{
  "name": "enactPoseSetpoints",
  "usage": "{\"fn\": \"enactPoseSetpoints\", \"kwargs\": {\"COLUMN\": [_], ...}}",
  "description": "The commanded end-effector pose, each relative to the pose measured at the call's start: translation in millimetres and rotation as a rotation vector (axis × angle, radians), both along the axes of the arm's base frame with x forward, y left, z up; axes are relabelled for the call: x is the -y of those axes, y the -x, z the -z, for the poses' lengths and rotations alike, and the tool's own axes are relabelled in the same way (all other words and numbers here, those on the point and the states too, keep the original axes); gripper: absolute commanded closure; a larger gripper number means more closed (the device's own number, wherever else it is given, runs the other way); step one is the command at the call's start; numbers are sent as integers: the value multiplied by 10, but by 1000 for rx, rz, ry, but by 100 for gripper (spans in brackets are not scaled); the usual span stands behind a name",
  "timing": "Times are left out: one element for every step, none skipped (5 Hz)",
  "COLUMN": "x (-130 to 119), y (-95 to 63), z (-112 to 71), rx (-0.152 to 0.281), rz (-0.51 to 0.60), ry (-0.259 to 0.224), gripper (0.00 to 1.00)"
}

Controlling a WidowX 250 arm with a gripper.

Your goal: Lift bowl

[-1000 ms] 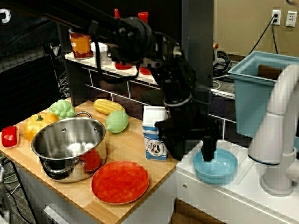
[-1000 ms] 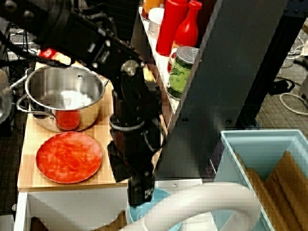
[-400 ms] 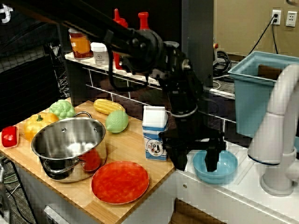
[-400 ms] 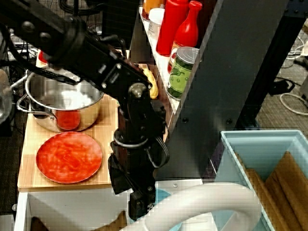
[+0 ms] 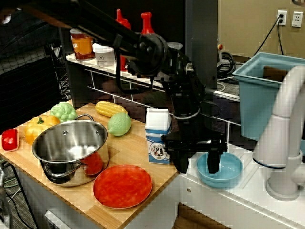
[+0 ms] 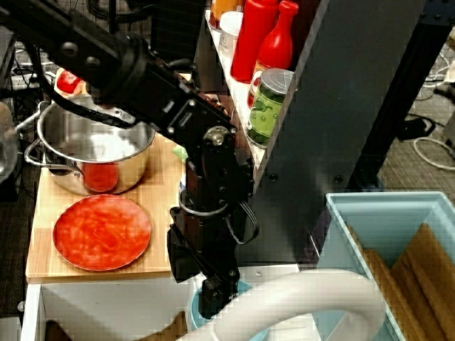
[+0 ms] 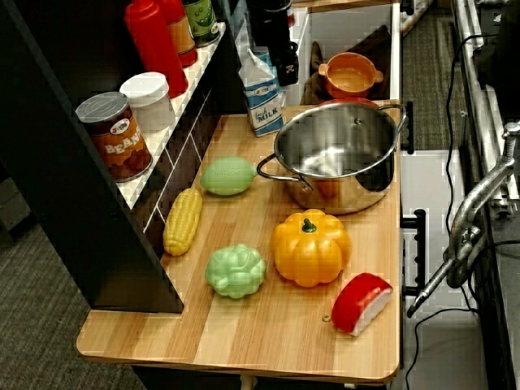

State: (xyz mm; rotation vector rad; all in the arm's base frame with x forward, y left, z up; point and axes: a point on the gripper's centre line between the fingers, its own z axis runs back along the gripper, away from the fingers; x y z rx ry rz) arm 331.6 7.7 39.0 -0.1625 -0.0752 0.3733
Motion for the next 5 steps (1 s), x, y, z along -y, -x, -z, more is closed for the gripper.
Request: {"fn": "enactPoseSetpoints", "kwargs": {"x": [-94,-140,-175,-182,-201], "y": [-57,11,107,126,123], "z": [-169,-106,-13,50,48], "rx": [60,63,95,81,86], "rz": [-9,-12,-28,-31,-30], "ry": [-1,-6,-30,-36,0], "gripper": [0,0,0,0,100]}}
